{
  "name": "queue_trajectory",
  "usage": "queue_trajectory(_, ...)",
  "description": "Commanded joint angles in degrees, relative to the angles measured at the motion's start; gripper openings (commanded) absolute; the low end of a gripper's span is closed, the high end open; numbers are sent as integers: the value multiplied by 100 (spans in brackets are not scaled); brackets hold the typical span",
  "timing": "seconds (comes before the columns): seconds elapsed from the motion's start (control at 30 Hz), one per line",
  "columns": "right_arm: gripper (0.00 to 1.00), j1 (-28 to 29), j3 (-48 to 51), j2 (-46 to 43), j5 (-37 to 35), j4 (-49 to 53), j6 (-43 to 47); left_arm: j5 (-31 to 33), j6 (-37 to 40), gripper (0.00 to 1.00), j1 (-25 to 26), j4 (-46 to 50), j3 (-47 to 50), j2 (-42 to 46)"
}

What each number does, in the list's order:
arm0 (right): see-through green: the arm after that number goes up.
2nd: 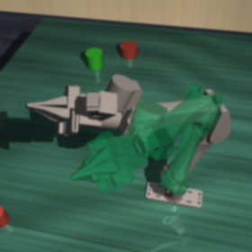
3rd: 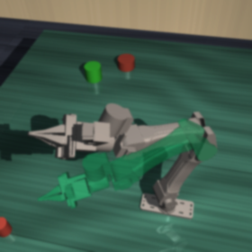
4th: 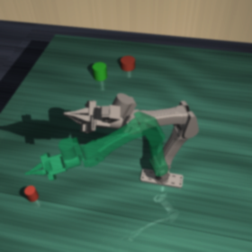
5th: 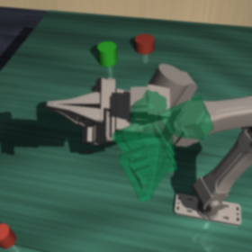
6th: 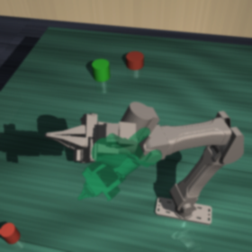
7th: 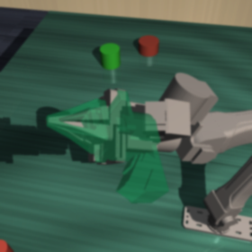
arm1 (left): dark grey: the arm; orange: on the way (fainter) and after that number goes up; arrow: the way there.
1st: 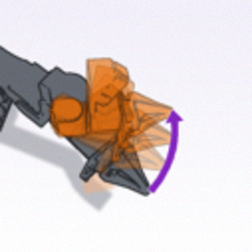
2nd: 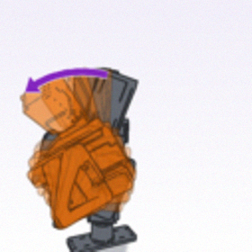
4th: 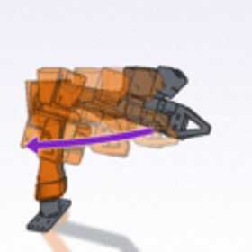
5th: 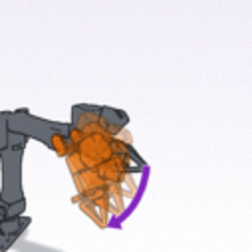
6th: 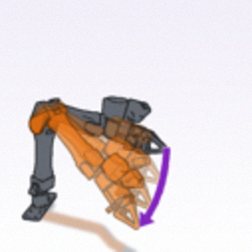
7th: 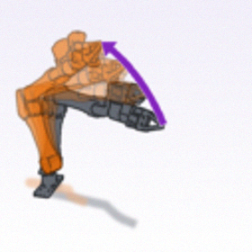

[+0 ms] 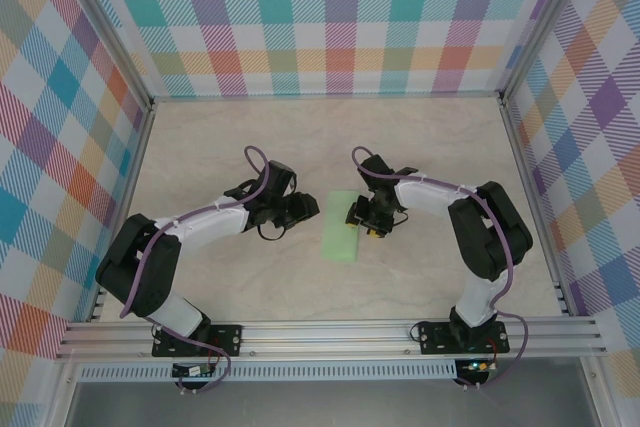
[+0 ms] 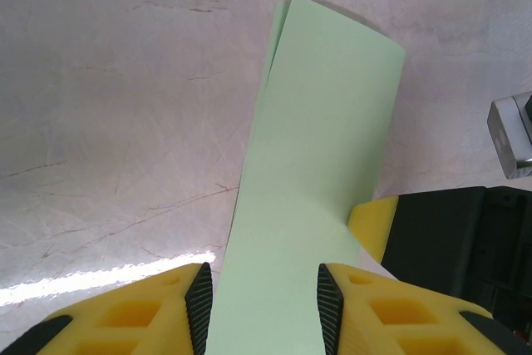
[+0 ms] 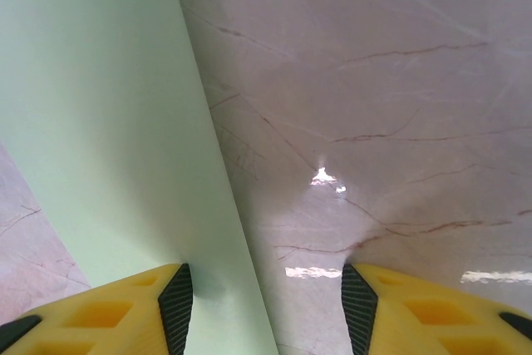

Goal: Fold a paper plane with a square sheet of paper (pick it up from the middle)
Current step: Fold the square sheet of paper in half at the center of the table.

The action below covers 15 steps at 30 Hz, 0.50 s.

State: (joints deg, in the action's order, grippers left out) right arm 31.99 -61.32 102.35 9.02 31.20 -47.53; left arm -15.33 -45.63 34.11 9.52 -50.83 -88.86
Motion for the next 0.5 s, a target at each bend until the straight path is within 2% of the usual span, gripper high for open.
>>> queue_trajectory(0.0,54,9,-60,76,-267,358,10,4,-42,41,43,107,4,-20)
queue_trajectory(0.23,56,9,-332,208,-333,750,275,398,-148,41,43,164,152,247)
queue_trajectory(0.47,59,9,-555,441,-230,865,407,392,-139,41,36,208,142,247)
